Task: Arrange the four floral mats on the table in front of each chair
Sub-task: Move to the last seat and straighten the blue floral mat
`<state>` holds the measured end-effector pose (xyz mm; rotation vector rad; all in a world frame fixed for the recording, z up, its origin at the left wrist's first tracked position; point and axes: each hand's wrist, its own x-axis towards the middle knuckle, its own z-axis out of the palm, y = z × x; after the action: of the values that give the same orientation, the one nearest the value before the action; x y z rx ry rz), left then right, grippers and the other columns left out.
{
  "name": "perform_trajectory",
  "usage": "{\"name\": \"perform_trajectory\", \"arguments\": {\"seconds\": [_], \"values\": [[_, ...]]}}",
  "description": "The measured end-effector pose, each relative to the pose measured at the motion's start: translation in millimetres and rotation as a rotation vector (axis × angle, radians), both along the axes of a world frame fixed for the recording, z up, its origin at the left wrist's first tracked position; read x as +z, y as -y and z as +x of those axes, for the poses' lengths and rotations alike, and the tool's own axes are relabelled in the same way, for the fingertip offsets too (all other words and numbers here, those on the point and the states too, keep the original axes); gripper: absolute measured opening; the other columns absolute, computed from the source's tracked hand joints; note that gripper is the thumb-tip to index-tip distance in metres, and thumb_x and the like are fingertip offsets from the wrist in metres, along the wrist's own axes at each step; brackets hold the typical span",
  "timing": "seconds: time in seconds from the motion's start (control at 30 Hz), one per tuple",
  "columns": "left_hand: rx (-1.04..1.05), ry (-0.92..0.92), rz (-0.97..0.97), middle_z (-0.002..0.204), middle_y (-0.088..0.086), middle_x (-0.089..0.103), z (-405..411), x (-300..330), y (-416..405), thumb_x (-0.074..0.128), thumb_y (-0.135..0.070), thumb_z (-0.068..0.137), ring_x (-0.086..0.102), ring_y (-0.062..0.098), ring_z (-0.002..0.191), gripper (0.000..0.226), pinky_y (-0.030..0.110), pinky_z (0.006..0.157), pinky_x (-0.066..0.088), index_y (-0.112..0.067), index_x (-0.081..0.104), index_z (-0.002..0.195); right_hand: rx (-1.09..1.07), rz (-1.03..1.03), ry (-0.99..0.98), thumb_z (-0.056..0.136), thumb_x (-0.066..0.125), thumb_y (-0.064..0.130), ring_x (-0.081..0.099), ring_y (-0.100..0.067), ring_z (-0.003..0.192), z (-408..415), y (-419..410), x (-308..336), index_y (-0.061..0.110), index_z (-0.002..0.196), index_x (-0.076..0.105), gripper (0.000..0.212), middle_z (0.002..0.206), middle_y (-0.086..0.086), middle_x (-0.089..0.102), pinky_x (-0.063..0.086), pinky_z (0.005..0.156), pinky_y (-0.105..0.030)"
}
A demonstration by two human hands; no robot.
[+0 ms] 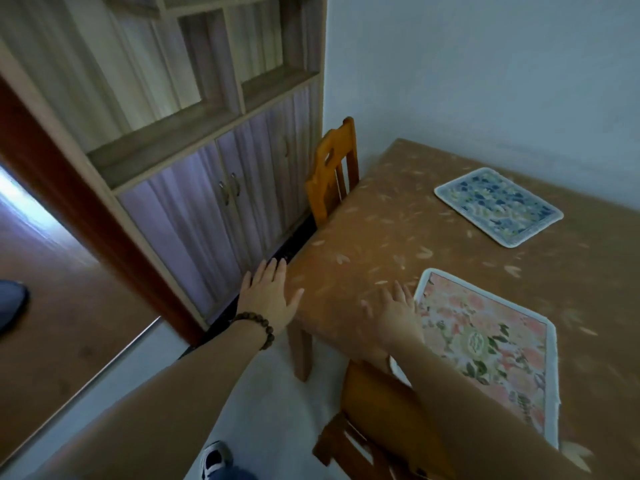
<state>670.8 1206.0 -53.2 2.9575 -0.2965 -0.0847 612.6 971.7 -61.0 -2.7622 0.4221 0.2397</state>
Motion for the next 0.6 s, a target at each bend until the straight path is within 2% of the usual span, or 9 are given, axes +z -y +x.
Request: {"name": "perform_trajectory", "arguments": {"seconds": [0.2, 0.3, 0.6], "values": [[-0.054, -0.068, -0.021, 0.158, 0.002, 0.011, 80.3, -15.6, -83.9, 0.022, -0.061, 0.092, 0.01, 0.02, 0.144, 0.075, 0.043, 0.116, 0.012, -0.018, 0.003, 0.151, -0.095, 0.024, 0.029, 0.094, 0.027, 0.06, 0.003, -0.024, 0.146, 76.3, -87.9, -3.0, 0.028, 0.145, 0.03, 0.061, 0.159, -0.005, 0.012, 0.008, 0.116, -0.046], [-0.106, -0.056, -0.031, 0.158, 0.002, 0.012, 117.0, -13.1, -109.1, 0.023, -0.061, 0.092, 0.01, 0.02, 0.144, 0.075, 0.043, 0.116, 0.011, -0.018, 0.004, 0.15, -0.169, 0.005, 0.028, 0.094, 0.029, 0.058, 0.003, -0.024, 0.146, 102.8, -117.9, 3.0, 0.026, 0.145, 0.031, 0.06, 0.159, -0.005, 0.01, 0.01, 0.117, -0.047], [-0.266, -0.021, -0.145, 0.158, 0.006, 0.013, 216.7, 12.1, -116.3, 0.034, -0.053, 0.093, 0.012, 0.023, 0.144, 0.073, 0.046, 0.115, 0.015, -0.018, 0.007, 0.15, -0.312, -0.096, 0.052, 0.094, 0.029, 0.059, 0.004, -0.025, 0.146, 163.9, -138.2, 28.9, 0.024, 0.145, 0.032, 0.062, 0.159, -0.007, 0.011, 0.01, 0.117, -0.046]]}}
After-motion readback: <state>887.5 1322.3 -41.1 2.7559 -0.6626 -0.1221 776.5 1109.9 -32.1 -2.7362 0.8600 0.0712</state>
